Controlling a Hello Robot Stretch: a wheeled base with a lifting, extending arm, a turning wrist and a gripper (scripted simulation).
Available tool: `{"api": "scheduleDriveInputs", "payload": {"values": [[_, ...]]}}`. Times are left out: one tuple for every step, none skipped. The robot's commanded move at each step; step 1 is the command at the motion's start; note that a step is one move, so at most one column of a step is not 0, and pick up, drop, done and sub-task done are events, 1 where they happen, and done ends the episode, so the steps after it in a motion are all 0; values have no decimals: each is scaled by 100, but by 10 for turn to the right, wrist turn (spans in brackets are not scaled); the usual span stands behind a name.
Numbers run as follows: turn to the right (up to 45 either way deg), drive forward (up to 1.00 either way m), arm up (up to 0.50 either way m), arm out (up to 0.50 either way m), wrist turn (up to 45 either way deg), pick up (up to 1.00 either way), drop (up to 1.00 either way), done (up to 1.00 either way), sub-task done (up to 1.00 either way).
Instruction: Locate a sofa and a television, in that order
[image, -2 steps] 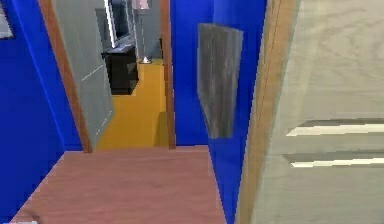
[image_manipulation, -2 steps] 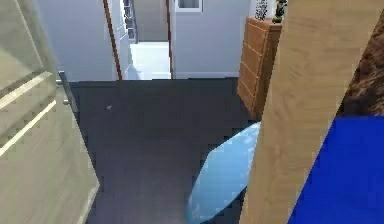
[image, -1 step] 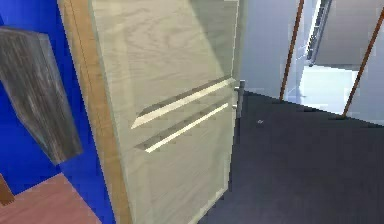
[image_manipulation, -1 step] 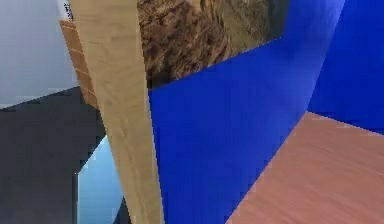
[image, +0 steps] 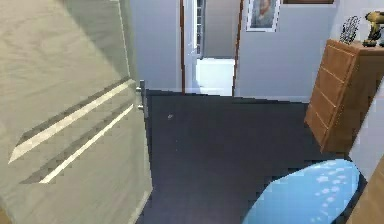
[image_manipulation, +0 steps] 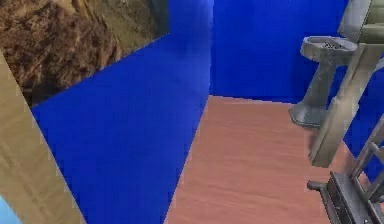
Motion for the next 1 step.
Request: {"api": "scheduleDriveInputs", "payload": {"values": [[0, 100, 0, 0, 0, 0, 0, 0, 0]]}}
